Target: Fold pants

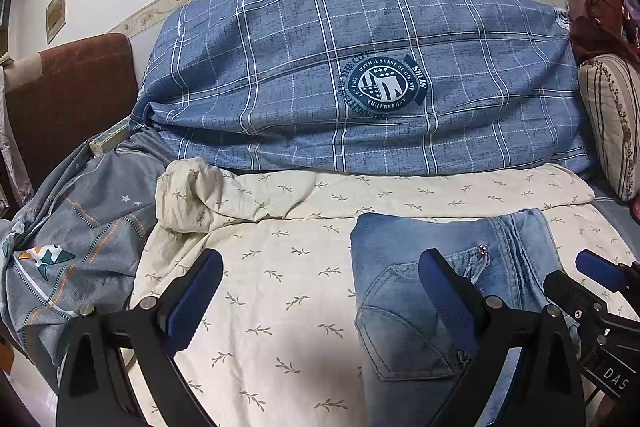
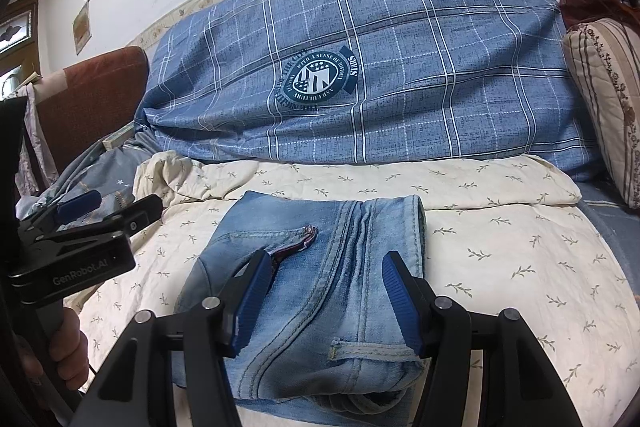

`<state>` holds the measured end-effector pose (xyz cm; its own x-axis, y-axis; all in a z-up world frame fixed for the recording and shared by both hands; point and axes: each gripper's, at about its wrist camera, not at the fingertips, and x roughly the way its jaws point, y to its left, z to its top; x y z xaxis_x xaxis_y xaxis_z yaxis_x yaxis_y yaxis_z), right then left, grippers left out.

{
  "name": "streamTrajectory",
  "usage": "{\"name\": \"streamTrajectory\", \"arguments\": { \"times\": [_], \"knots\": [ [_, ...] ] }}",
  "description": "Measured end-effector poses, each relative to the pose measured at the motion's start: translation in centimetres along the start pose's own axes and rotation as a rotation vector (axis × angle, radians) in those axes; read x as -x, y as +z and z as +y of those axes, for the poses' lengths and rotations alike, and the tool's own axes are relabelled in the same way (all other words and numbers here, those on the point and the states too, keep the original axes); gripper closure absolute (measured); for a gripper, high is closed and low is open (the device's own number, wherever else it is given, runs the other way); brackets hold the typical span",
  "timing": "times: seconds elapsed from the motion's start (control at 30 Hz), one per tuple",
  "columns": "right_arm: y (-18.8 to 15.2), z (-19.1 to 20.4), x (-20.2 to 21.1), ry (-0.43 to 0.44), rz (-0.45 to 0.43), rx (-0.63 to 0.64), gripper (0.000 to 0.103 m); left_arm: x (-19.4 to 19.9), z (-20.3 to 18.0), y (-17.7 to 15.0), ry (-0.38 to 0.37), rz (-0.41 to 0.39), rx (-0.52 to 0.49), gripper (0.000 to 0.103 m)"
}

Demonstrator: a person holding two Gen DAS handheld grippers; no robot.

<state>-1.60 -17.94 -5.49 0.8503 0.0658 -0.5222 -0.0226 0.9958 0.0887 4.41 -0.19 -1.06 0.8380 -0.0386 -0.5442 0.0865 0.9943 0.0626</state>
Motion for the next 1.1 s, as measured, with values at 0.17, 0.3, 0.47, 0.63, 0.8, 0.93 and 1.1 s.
{"name": "streamTrajectory", "arguments": {
  "times": [0.17, 0.3, 0.47, 0.63, 0.8, 0.93, 1.1],
  "knots": [
    [-0.01, 0.01, -0.01, 0.000, 0.000, -0.001, 0.042, 0.01, -0.02, -0.04, -0.001, -0.001, -0.001, 0.005],
    [-0.01, 0.01, -0.01, 0.000, 0.000, 0.000, 0.042, 0.06, -0.09, -0.05, -0.001, -0.001, -0.001, 0.005],
    [-0.02, 0.01, 0.01, 0.000, 0.000, 0.000, 0.042, 0.11, -0.14, -0.07, -0.004, -0.002, -0.004, 0.005],
    [-0.02, 0.02, -0.01, 0.000, 0.000, -0.001, 0.042, 0.08, -0.09, -0.07, -0.008, 0.000, -0.006, 0.005],
    [-0.04, 0.04, -0.03, 0.000, 0.001, 0.000, 0.042, 0.12, -0.18, -0.08, -0.010, 0.000, -0.011, 0.005],
    [-0.03, 0.03, -0.05, 0.000, 0.000, -0.001, 0.042, 0.06, -0.15, -0.14, -0.013, 0.001, -0.012, 0.005],
    [-0.08, 0.08, -0.11, 0.000, 0.002, -0.001, 0.042, 0.04, -0.13, -0.15, -0.013, 0.001, -0.012, 0.005]
  ]
}}
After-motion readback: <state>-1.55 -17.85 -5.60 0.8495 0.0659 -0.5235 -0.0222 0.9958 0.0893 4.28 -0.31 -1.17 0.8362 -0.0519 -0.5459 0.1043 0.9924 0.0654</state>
